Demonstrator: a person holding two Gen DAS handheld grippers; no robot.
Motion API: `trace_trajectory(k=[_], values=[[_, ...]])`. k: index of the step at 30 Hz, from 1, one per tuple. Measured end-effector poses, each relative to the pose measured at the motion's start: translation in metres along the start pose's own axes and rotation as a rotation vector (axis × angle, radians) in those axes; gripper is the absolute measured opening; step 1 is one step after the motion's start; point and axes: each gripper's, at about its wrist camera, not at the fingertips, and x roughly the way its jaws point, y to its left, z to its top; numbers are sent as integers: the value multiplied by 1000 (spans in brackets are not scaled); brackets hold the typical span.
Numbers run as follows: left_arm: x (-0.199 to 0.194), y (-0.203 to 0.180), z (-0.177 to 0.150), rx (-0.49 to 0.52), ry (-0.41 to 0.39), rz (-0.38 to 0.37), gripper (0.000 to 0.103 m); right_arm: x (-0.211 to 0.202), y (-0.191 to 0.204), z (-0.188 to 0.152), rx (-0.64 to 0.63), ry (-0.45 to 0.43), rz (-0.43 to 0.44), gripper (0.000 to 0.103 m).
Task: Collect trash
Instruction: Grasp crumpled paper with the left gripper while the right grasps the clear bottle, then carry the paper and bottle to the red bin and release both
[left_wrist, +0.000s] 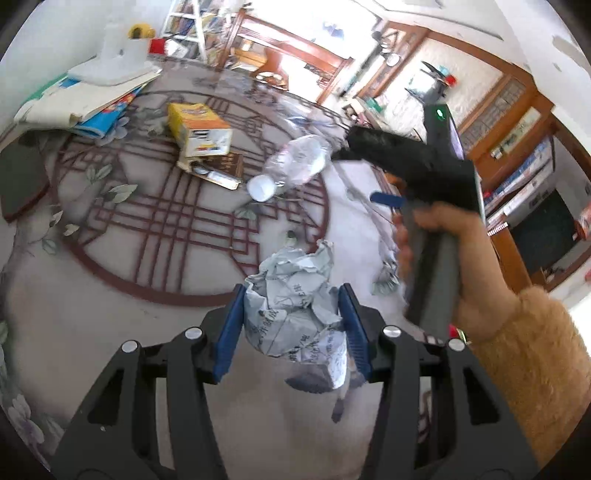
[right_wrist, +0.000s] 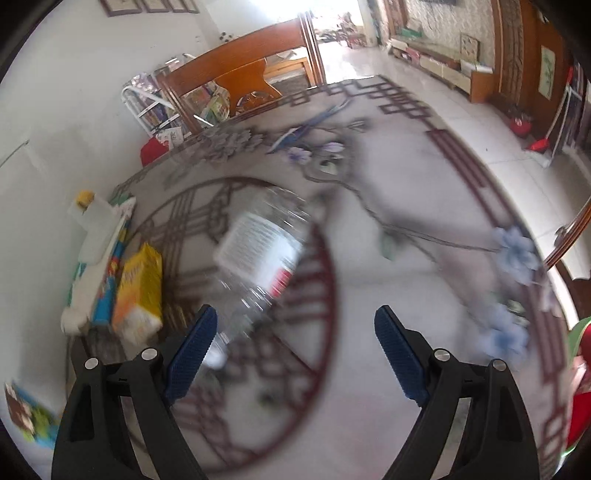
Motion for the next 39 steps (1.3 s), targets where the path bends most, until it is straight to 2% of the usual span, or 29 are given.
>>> trace_trajectory(k=[3, 6, 12, 16, 19, 23, 28, 32, 36, 39], values=[[2, 11, 1, -58, 7, -30, 49, 20, 26, 11, -30, -2, -54, 84], [-2, 21, 4, -112, -18, -56, 49, 42, 44, 15, -63, 26, -85, 84], [-11, 33, 7, -168, -56, -49, 49, 78, 48, 16, 57, 67, -112, 83], [-12, 34, 9, -163, -59, -46, 49, 83, 59, 16, -19, 39, -150, 57], [-12, 34, 9, -159, -60, -42, 49, 83, 63, 14, -87, 47, -149, 56], [-11, 34, 8, -155, -56, -40, 49, 63, 50, -3, -124, 91, -66, 56], [-10, 32, 8, -149, -50, -37, 49, 20, 37, -51, -283, 141, -63, 56], [-9, 30, 7, -141, -47, -29, 49, -14, 18, -91, -305, 186, -27, 56], [-9, 30, 6, -134, -49, -7, 49, -34, 11, -117, -368, 171, -65, 56], [-9, 31, 5, -123, -54, 20, 49, -44, 4, -130, -367, 163, -48, 55]])
